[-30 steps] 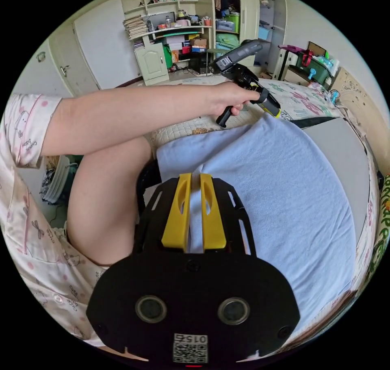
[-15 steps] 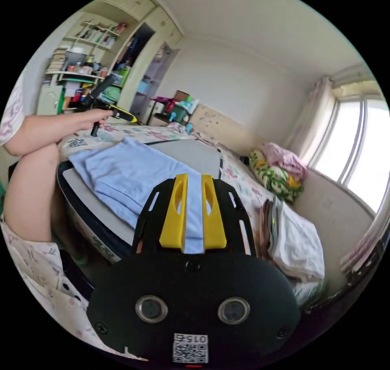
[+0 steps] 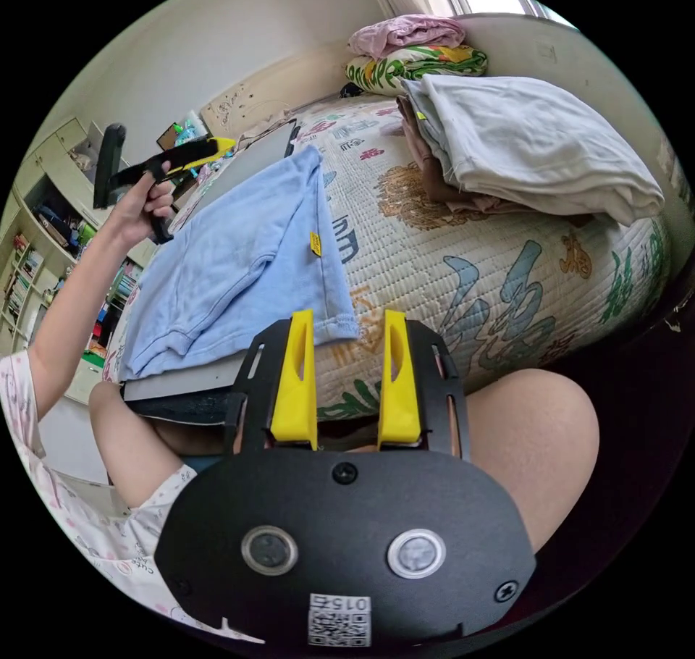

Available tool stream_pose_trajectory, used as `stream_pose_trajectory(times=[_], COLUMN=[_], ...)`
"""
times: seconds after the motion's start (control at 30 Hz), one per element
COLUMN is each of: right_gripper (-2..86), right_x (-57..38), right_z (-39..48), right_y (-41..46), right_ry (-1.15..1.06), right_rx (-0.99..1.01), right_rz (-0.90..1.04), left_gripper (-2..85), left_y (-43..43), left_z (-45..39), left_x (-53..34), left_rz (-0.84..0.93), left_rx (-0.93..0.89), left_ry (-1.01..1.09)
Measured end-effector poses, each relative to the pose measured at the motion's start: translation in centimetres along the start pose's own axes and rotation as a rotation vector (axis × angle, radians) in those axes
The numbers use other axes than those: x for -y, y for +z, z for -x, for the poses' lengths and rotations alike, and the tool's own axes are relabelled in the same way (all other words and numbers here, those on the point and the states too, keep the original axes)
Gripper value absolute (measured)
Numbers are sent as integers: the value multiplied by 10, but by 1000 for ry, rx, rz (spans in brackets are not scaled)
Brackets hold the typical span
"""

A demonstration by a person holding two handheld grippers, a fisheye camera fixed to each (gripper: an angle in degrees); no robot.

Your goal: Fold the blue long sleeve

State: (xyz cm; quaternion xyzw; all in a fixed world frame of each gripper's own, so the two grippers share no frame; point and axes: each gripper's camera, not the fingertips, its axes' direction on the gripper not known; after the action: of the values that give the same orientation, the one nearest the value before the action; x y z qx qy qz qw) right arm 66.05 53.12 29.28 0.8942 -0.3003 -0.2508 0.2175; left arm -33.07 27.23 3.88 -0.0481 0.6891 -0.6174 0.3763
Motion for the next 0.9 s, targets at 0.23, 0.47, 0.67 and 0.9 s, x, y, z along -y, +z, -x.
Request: stream_pose_trajectory(times=[0.23,0.47,0.67,0.9], right_gripper=[102,32,16,12], right_x=[-4,-10,-15,-27], right_z=[-4,-37,-65,-75], right_y=[-4,-15,-65,-160], right_ry=[-87,-34,-51,-128], right_rx=[-5,103,114,56], right_rz=[-10,-42,-176,-472], left_gripper=[121,47,24,20], left_y=[142,195,132,8], left_z=[30,54,94,119], left_x=[86,87,73,61], left_rz=[230,350,122,-253], left_rx=[7,42,-111,-380], left_ry=[-127,-183,-280,-310])
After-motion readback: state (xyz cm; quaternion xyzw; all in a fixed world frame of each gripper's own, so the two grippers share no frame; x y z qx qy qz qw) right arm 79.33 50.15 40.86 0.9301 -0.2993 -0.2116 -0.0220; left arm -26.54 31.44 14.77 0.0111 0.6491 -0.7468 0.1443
